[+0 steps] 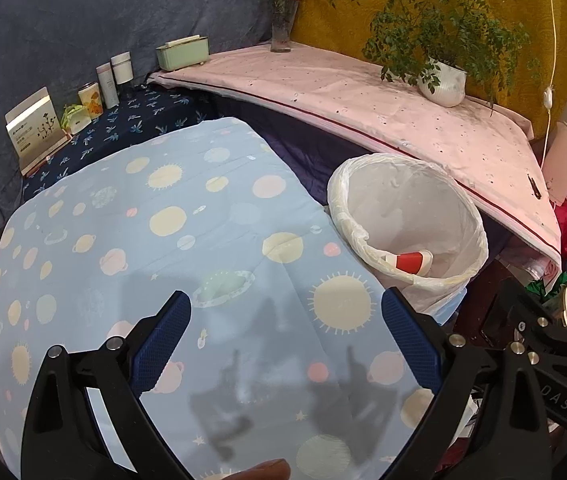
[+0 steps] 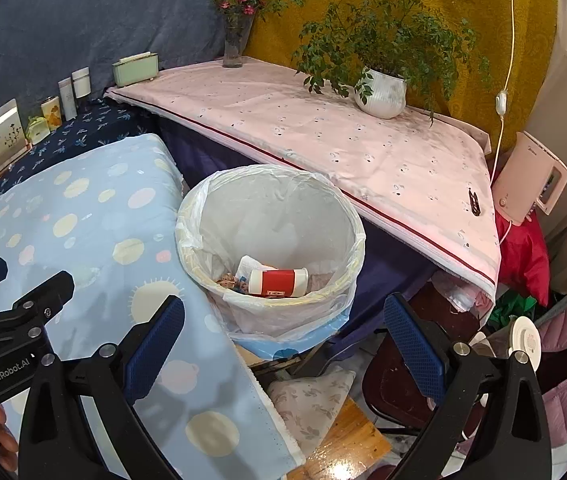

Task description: Collect trash

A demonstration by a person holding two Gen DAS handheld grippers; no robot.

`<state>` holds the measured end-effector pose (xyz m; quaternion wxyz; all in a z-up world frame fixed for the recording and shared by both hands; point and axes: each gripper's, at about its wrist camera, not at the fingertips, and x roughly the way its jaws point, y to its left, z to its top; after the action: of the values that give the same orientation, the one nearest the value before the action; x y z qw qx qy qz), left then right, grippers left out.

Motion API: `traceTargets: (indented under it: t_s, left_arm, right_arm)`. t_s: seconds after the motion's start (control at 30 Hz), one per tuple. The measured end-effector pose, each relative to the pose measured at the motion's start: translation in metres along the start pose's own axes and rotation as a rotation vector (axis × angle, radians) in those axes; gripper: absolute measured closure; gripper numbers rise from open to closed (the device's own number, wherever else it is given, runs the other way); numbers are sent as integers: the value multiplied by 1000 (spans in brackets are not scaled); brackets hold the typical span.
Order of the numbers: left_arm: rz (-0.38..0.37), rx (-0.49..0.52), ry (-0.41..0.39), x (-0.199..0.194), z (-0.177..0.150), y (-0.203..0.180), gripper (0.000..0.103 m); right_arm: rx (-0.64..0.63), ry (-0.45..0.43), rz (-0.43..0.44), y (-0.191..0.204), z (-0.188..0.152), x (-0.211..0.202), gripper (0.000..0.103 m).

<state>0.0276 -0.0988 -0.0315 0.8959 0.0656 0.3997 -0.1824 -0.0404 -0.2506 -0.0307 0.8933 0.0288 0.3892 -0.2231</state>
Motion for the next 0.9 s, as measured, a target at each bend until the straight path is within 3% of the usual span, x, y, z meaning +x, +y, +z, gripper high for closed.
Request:
traceTargets:
  t_s: [0.9]
  left_arm:
    - [5, -15, -28, -4, -1, -5, 11]
  right_arm:
    - [1, -11, -14, -4, -3, -5, 7]
